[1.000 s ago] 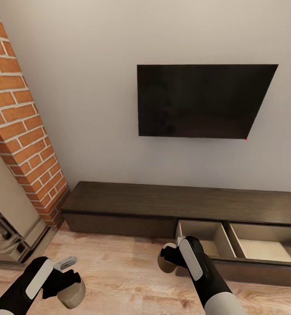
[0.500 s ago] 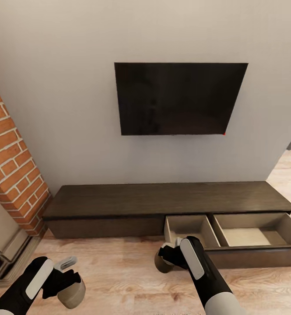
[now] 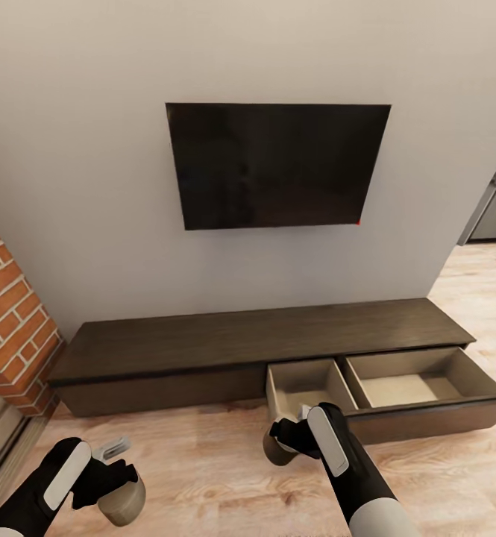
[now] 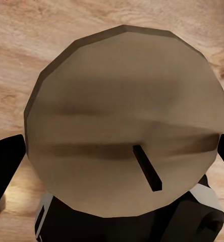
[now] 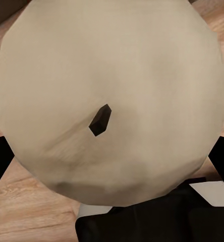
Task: Place each of the two pumpkins and all three candles from the living room inside a cabinet in the living room (use any cabinet), then make sure every cabinet is closed, and position the cauldron so it is next to a table in the living room.
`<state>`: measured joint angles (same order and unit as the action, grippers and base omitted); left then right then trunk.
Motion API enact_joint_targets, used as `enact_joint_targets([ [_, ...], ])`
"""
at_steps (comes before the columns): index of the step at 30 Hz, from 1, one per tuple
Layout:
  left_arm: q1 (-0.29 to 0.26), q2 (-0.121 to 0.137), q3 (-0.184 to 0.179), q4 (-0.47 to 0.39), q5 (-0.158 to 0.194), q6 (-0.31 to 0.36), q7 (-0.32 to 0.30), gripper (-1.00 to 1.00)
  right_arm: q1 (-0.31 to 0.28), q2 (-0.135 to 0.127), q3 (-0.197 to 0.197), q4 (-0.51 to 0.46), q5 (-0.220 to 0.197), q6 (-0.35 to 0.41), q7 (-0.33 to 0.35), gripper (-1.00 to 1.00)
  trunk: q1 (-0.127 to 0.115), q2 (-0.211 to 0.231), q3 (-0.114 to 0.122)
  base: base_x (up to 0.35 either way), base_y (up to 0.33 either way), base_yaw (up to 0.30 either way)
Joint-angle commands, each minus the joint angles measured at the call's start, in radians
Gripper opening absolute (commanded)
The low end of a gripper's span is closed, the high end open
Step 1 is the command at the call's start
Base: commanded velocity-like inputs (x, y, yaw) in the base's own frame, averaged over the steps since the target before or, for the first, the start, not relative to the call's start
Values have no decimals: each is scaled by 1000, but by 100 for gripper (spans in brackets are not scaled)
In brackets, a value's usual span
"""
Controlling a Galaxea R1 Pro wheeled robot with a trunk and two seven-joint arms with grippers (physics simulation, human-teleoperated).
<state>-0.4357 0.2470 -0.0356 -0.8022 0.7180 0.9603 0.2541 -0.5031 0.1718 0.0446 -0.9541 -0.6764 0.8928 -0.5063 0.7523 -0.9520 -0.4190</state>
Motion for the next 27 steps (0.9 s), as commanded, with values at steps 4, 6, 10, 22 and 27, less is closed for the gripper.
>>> enact_joint_targets([
  [4, 0, 0, -1, 0, 0, 0, 1, -100, 0, 1, 0, 0, 0, 0, 0, -100, 0, 0, 0, 0, 0, -214],
  [6, 0, 0, -1, 0, 0, 0, 1, -100, 0, 1, 0, 0, 1, 0, 0, -100, 0, 0, 1, 0, 0, -246],
  [10, 0, 0, -1, 0, 0, 0, 1, -100, 0, 0, -16, 0, 1, 0, 0, -100, 0, 0, 4, 0, 0, -258],
  [22, 0, 6, 0, 0, 0, 0, 1, -100, 0, 0, -20, 3, -2, 0, 0, -100, 0, 0, 14, 0, 0, -260],
  [27, 0, 9, 0, 0, 0, 0, 1, -100, 0, 0, -21, 4, -2, -1, 1, -100, 0, 0, 18, 0, 0, -260],
])
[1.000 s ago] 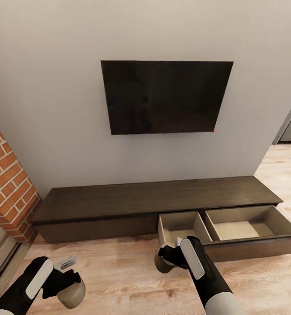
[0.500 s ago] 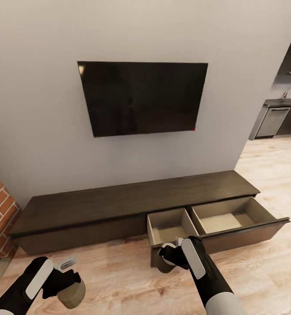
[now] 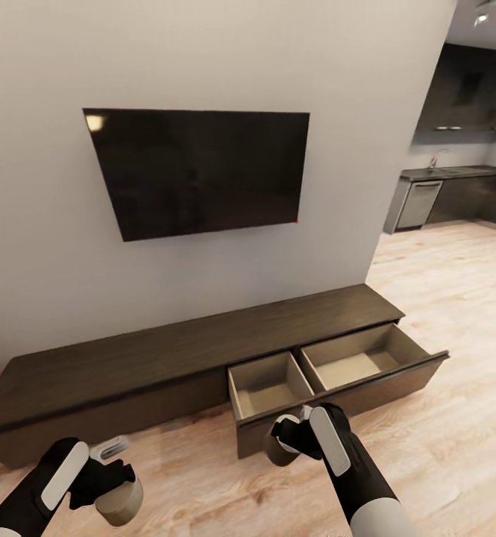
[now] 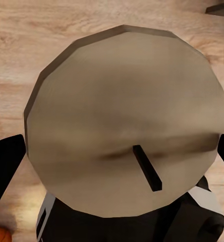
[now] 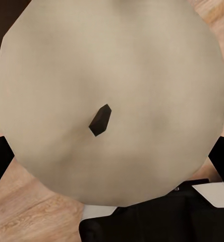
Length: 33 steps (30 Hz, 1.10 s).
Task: Place each of the two pumpkins and all three candles from the living room inside a cabinet in the living room (use any cabinet), then make sure every cabinet is closed, and position the cauldron so it is next to a table in the living room.
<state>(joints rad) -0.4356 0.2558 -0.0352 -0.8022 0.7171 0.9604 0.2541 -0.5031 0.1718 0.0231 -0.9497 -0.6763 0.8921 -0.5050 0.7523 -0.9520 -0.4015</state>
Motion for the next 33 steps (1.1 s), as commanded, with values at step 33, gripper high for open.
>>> enact_joint_targets([
  [33, 0, 31, 2, 0, 2, -3, -4, -100, 55, -35, -49, -5, 9, -148, 64, -100, 0, 0, 2, 0, 0, -252],
])
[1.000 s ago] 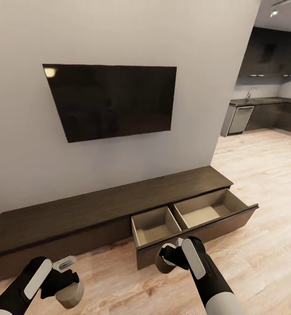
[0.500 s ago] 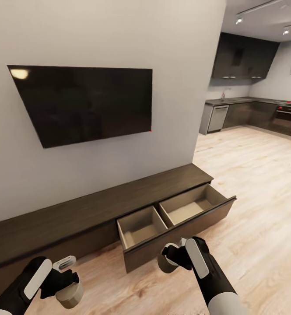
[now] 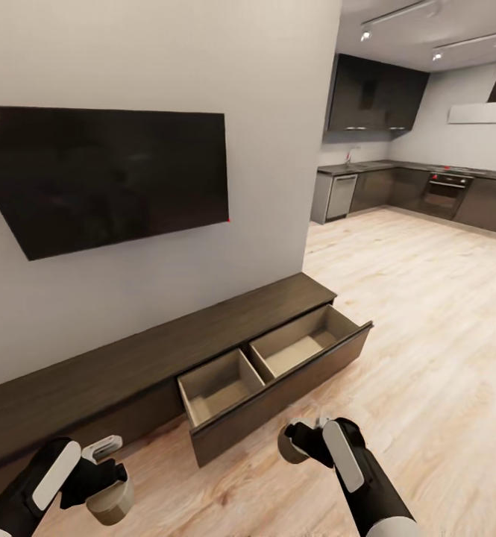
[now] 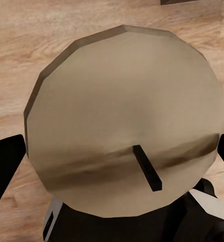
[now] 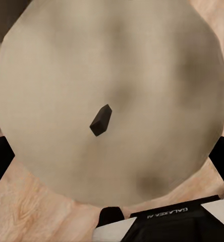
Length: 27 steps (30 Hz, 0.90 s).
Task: Place each of the two pumpkins and all three candles from the living room inside a cabinet in the living room (use any cabinet), then make sure every cabinet is closed, and position the cauldron so it is next to a table in the living room.
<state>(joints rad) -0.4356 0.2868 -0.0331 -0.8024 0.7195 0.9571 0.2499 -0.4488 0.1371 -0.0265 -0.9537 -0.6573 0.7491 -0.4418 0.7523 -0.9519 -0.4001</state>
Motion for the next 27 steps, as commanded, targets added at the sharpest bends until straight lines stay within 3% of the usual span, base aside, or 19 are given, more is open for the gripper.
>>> enact_joint_targets([
  [1, 0, 1, 0, 0, 0, 0, 0, -100, 15, -12, 0, -1, -12, -10, 3, -100, 0, 0, -1, 0, 0, -181],
  [7, 0, -2, -2, 0, 0, -1, 1, -100, 90, -85, -21, 5, -16, -42, 16, -100, 0, 0, -8, 0, 0, -202],
  [11, 0, -5, -2, 0, 0, -1, 2, -100, 122, -121, -55, 25, -17, -72, 89, -100, 0, 0, -9, 0, 0, -264],
  [16, 0, -6, -5, 0, 0, -3, 3, -100, 146, -128, -65, 97, -9, -155, 137, -100, 0, 0, -9, 0, 0, -276],
  [21, 0, -6, -5, 0, 0, -3, 3, -100, 148, -129, -64, 119, -2, -171, 142, -100, 0, 0, -12, 0, 0, -273],
  [27, 0, -8, -5, 0, 0, -3, 4, -100, 148, -129, -61, 207, 0, -242, 144, -100, 0, 0, -17, 0, 0, -262],
])
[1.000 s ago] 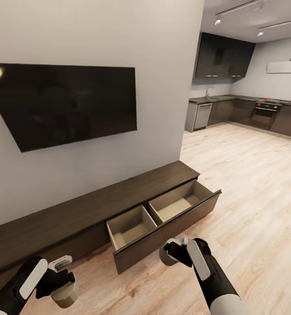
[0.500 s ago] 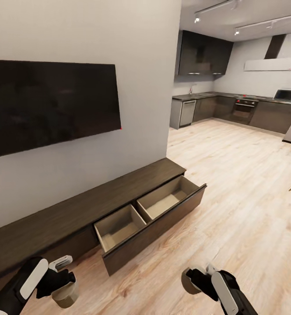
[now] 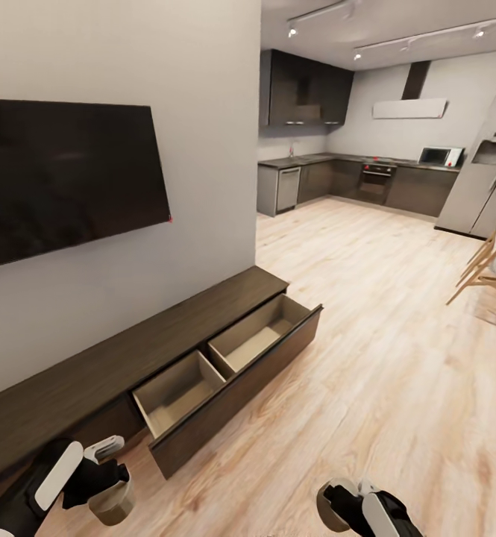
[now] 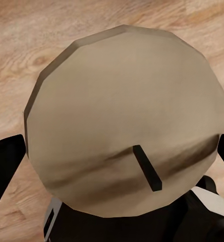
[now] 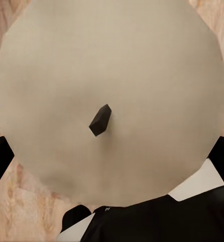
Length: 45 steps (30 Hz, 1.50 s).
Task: Place each of the two pumpkins and all three candles from the living room inside a cabinet in the living room (use any cabinet), then make sure every cabinet is closed, and position the cauldron so it is next to a table in the living room.
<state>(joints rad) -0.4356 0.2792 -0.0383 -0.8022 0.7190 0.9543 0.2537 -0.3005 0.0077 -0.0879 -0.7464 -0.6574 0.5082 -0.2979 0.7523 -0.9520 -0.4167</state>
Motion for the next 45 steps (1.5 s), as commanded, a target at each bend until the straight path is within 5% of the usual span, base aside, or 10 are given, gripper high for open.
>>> enact_joint_targets([
  [1, 0, 0, 0, 0, 0, 0, 1, -100, 0, 0, 1, 2, 0, -3, 0, -100, 0, 0, -1, 0, 0, -256],
  [45, 0, -2, -3, 0, 0, -2, 2, -100, 0, -2, -1, 11, -3, -10, -1, -100, 0, 0, -39, 0, 0, -253],
])
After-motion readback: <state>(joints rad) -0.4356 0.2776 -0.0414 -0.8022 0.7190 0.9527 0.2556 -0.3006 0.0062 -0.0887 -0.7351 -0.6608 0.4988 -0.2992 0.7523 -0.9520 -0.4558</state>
